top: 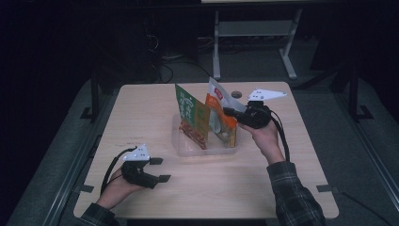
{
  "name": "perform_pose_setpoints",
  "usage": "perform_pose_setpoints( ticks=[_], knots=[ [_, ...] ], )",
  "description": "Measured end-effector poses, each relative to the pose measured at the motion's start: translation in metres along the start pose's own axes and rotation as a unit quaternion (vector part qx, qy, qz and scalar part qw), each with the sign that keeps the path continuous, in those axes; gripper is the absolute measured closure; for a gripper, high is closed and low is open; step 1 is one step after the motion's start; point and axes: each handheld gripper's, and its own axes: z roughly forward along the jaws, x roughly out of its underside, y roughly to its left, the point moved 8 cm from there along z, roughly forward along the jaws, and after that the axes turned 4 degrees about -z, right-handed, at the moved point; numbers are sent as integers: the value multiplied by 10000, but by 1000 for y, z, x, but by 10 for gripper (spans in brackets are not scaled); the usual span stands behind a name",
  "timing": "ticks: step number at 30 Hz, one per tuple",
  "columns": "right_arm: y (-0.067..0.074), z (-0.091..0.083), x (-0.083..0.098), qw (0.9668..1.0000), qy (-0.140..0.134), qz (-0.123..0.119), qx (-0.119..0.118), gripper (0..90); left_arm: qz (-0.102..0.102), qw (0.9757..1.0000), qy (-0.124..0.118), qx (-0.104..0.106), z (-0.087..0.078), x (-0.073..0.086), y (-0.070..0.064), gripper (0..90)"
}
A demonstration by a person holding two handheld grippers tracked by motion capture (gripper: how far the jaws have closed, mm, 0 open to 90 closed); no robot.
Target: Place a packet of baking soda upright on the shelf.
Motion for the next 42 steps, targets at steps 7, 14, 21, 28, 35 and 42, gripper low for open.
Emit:
perform_pose_setpoints(
  ticks=[7, 14, 21, 28, 35, 42],
  knots=[
    [-2, -4, 9, 10000, 46, 48, 53, 898, -24, 10000, 47, 37, 2, 1, -2, 248],
    [2, -4, 12, 9996, 235, -92, 109, 883, -27, 10000, 55, 43, 4, 1, -2, 244],
    [5, -6, 16, 9989, 432, -106, 136, 778, -32, 9999, 92, 59, 5, 2, -3, 242],
    [9, -8, 22, 9988, 476, -81, 45, 648, -12, 10000, 69, 46, 5, 1, -2, 238],
    [14, -21, 30, 9976, 683, -3, 74, 381, -16, 9999, 106, 46, 5, 2, -2, 232],
    [21, -44, 42, 9969, 776, -49, 89, 327, -18, 9999, 93, 56, 6, 2, -3, 229]
  ],
)
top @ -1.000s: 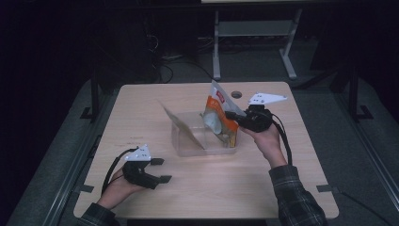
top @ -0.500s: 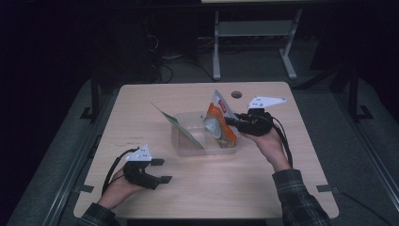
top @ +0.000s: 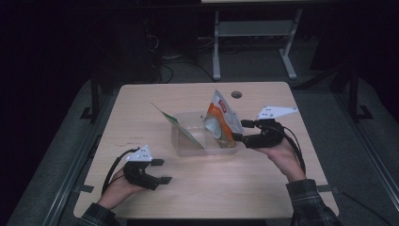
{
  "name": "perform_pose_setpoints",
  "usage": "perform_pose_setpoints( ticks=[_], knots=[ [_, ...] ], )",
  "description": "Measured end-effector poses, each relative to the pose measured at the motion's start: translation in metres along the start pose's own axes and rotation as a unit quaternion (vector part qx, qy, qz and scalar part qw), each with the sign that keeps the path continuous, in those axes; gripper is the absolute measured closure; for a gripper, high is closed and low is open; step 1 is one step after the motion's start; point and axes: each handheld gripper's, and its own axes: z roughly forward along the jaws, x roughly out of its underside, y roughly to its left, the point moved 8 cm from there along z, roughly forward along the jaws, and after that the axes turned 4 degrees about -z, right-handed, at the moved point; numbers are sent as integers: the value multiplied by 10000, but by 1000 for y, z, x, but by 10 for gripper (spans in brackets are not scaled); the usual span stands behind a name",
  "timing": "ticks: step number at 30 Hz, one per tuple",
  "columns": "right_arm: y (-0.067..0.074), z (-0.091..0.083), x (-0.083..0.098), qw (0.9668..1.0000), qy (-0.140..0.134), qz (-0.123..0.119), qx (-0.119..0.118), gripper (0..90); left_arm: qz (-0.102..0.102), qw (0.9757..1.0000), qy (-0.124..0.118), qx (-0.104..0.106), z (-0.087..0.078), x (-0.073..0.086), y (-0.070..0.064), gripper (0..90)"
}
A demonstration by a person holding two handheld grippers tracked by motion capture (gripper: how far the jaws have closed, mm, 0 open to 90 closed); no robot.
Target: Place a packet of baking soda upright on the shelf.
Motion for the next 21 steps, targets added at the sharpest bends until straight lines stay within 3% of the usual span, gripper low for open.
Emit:
perform_pose_setpoints(
  ticks=[11, 15, 21],
  knots=[
    [4, -25, 42, 9998, 196, 10, 57, 310, 44, 10000, 51, 29, 0, 1, 0, 228],
    [5, -27, 56, 9996, 259, 62, 60, 298, 160, 9998, 121, 32, 0, 3, 0, 228],
    [6, -26, 81, 9987, 466, -68, 191, 280, 223, 9996, 159, 8, -1, 8, -1, 222]
  ],
)
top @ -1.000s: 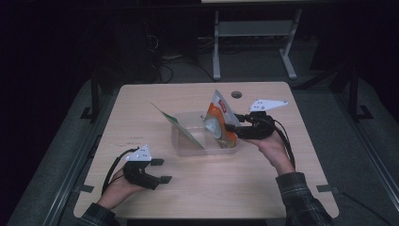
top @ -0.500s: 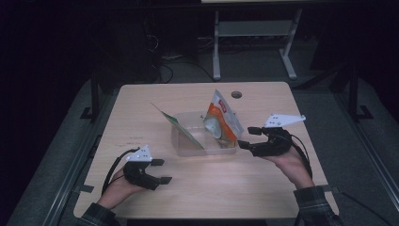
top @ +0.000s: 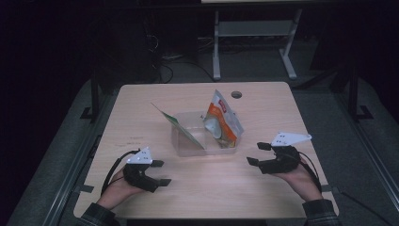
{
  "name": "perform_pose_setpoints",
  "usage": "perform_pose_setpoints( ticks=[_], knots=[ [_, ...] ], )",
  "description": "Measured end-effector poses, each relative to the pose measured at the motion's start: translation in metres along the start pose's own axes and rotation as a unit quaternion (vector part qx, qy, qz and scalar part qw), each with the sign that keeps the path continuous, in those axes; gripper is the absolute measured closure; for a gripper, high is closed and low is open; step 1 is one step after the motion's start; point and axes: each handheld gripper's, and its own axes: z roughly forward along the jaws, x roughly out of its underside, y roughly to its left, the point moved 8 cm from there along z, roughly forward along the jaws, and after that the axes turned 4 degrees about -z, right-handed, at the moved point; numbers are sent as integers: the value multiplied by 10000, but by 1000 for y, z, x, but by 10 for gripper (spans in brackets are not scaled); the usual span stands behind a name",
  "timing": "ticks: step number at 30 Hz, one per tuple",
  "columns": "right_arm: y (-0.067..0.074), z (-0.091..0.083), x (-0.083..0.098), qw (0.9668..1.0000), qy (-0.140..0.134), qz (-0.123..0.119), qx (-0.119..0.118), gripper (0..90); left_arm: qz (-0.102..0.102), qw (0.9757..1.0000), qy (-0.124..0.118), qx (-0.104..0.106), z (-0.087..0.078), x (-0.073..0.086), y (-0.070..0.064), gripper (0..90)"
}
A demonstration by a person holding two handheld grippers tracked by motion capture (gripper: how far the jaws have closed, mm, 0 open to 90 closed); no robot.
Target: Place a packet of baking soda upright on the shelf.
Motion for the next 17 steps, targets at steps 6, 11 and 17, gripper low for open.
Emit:
perform_pose_setpoints(
  ticks=[6, 11, 17],
  knots=[
    [4, 4, 32, 9992, 391, -78, -23, 269, -47, 9999, 116, -45, -4, 18, -3, 210],
    [5, 3, 47, 9976, 681, -102, -64, 266, -23, 9999, 133, -86, -8, 23, -4, 205],
    [3, 4, 46, 9978, 645, -67, -100, 261, 11, 9999, 94, -86, -8, 21, -4, 204]
  ],
)
